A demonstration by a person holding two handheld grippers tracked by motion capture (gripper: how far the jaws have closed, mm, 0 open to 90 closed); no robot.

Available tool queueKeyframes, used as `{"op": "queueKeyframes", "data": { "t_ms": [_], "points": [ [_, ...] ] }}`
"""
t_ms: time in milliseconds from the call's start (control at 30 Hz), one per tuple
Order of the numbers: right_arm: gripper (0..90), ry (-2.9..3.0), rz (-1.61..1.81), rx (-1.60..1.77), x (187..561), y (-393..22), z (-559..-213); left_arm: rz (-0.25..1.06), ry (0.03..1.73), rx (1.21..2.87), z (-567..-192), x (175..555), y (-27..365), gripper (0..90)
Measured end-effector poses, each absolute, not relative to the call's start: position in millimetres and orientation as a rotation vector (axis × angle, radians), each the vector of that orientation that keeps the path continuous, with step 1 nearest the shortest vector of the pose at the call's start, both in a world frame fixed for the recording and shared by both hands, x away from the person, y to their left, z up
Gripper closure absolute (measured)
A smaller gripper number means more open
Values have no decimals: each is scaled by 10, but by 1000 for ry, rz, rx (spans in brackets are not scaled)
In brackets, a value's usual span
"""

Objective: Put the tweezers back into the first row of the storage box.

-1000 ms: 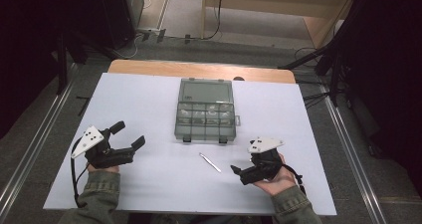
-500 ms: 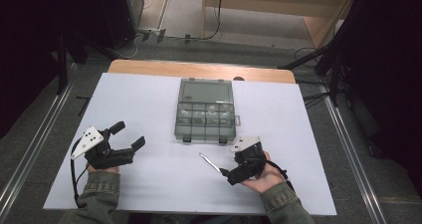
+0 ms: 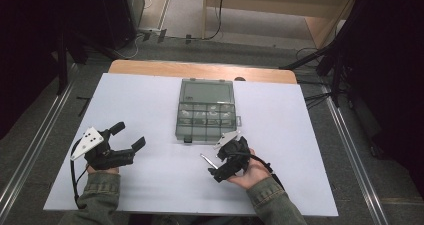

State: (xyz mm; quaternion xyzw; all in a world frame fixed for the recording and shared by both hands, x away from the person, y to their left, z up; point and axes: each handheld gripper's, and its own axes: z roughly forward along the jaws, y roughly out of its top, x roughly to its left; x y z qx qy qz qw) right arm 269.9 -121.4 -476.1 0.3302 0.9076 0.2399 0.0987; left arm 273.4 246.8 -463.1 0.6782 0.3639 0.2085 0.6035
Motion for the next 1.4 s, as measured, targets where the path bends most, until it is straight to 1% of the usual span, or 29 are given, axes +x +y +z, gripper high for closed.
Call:
{"op": "queueKeyframes", "data": {
  "t_ms": [100,167,200,233,267,300,333,367,400,500,533,567,600,633,667,700,733,767,800,833,900,1400],
  "points": [
    [73,2711,681,982,2732,-1167,-4763,485,843,1571,-4631,2734,2470,57],
    [147,2739,626,978,2776,-1090,-4795,485,843,1570,-4631,2735,2471,57],
    [147,2739,626,978,2776,-1090,-4795,486,843,1571,-4631,2735,2472,57],
    [204,2763,589,988,2802,-1037,-4814,485,845,1570,-4631,2737,2474,57],
    [204,2763,589,988,2802,-1037,-4814,485,845,1570,-4631,2737,2474,57],
    [303,2774,577,996,2825,-1003,-4817,485,845,1570,-4631,2737,2476,57],
    [303,2774,577,996,2825,-1003,-4817,485,845,1570,-4631,2737,2476,58],
    [391,2791,570,1001,2847,-978,-4809,484,844,1571,-4630,2736,2478,57],
    [435,2795,557,1018,2846,-967,-4801,482,844,1571,-4630,2735,2479,57],
    [528,2816,542,1012,2865,-931,-4793,483,846,1573,-4631,2738,2482,57],
    [528,2816,542,1012,2865,-931,-4793,483,846,1573,-4631,2738,2482,57],
    [596,2819,532,1013,2862,-907,-4779,485,846,1572,-4631,2740,2483,57],
    [596,2819,532,1013,2862,-907,-4779,485,846,1572,-4631,2740,2483,57],
    [647,2829,519,1004,2867,-885,-4779,488,847,1571,-4630,2738,2484,57],
    [647,2829,519,1004,2867,-885,-4779,488,847,1571,-4630,2738,2484,57],
    [734,2837,484,1017,2878,-859,-4796,496,846,1566,-4627,2732,2484,57],
    [734,2837,484,1017,2878,-859,-4796,496,846,1566,-4627,2732,2484,57],
    [755,2843,469,1022,2886,-854,-4805,503,845,1561,-4623,2726,2485,57],
    [833,2843,458,1045,2898,-849,-4803,508,842,1558,-4622,2725,2487,57],
    [849,2855,448,1095,2916,-846,-4794,512,843,1557,-4621,2723,2490,57],
    [851,2859,446,1114,2929,-846,-4791,517,842,1555,-4616,2717,2496,57],
    [852,2871,492,1124,2962,-907,-4766,516,841,1556,-4619,2721,2493,58]
  ]
}}
